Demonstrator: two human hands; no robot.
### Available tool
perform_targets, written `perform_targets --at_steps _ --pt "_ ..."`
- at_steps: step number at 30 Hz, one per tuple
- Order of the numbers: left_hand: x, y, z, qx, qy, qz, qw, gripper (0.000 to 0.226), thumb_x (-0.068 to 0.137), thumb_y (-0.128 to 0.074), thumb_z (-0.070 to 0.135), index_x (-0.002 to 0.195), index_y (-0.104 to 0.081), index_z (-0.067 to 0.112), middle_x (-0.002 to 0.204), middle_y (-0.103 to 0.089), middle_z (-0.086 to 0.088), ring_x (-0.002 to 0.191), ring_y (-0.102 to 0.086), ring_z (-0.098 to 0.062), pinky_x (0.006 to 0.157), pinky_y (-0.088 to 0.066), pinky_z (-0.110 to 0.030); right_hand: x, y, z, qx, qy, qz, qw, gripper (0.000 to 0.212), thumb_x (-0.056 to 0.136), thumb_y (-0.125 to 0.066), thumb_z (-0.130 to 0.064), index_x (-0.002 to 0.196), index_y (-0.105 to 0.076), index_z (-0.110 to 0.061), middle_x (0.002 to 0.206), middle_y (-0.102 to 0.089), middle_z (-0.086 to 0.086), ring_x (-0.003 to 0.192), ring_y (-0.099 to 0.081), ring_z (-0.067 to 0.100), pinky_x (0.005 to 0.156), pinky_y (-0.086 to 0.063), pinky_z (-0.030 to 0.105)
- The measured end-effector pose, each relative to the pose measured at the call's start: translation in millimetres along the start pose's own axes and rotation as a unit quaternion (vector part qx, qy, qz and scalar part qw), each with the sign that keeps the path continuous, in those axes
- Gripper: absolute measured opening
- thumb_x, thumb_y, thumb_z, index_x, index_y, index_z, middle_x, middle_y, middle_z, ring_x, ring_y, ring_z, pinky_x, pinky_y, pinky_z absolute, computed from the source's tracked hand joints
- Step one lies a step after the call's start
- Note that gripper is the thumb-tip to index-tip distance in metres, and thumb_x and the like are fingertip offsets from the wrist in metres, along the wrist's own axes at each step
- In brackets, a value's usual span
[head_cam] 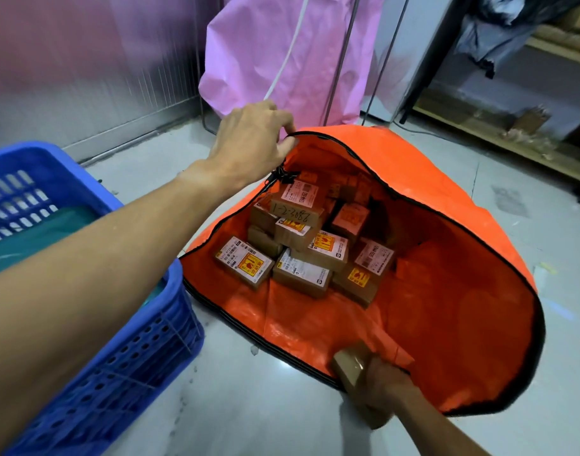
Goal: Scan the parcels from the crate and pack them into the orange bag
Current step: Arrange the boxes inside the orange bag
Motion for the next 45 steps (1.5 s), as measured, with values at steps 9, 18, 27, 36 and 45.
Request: perform_targets --at_steps 9,18,27,36,45 --pt "-2 4 2 -0.001 -0.006 0.005 1.0 0.027 0.098 -0.065 0.038 0.111 -0.077 0.017 0.099 -0.068 -0.008 0.094 -0.066 -0.033 0.077 -0.038 -0.037 -5 12 -12 0.411 0.057 -0.033 0.909 0.111 0.047 -0.07 -0.083 0.134 -0.055 -0.016 0.107 -0.075 0.007 0.093 -0.074 0.024 0.075 -0.06 0.037" --pt "-2 3 1 -0.006 -0.008 0.009 1.0 0.027 0.099 -0.065 0.04 0.109 -0.077 0.017 0.096 -0.068 -0.007 0.092 -0.066 -0.032 0.076 -0.043 -0.038 -42 212 -28 0.632 0.159 0.153 0.743 0.052 0.089 -0.05 -0.079 0.112 -0.063 -0.034 0.118 -0.069 0.008 0.103 -0.069 0.026 0.091 -0.058 0.043" --pt "-5 3 -1 -0.013 -0.011 0.017 1.0 0.027 0.098 -0.066 0.04 0.107 -0.077 0.018 0.097 -0.074 -0.006 0.093 -0.067 -0.03 0.077 -0.044 -0.038 1 137 -30 0.451 0.104 0.117 0.879 0.06 0.102 -0.057 -0.048 0.152 -0.043 -0.018 0.14 -0.057 0.013 0.11 -0.066 0.033 0.089 -0.057 0.045" --pt "-12 -1 2 0.015 -0.022 0.033 0.999 0.022 0.098 -0.06 0.028 0.104 -0.075 0.014 0.097 -0.068 -0.007 0.087 -0.066 -0.036 0.07 -0.034 -0.036 12 128 -119 0.273 0.212 0.084 0.935 0.054 0.105 -0.055 -0.038 0.154 -0.039 -0.021 0.156 -0.045 0.006 0.138 -0.048 0.026 0.106 -0.041 0.029" --pt "-23 -44 -28 0.106 0.051 -0.12 0.986 0.04 0.097 -0.061 0.045 0.117 -0.066 0.011 0.121 -0.058 -0.012 0.099 -0.063 -0.044 0.077 -0.048 -0.045 22 193 -196 0.183 0.286 0.162 0.927 0.06 0.099 -0.06 -0.044 0.152 -0.039 -0.025 0.148 -0.053 0.005 0.128 -0.056 0.029 0.103 -0.048 0.039"
Point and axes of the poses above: each hand's wrist, its own x-axis towards the middle knuckle, its own y-axis out of the back of the hand, z = x × y, the point moved 6 cm from there along x, towards the middle knuckle
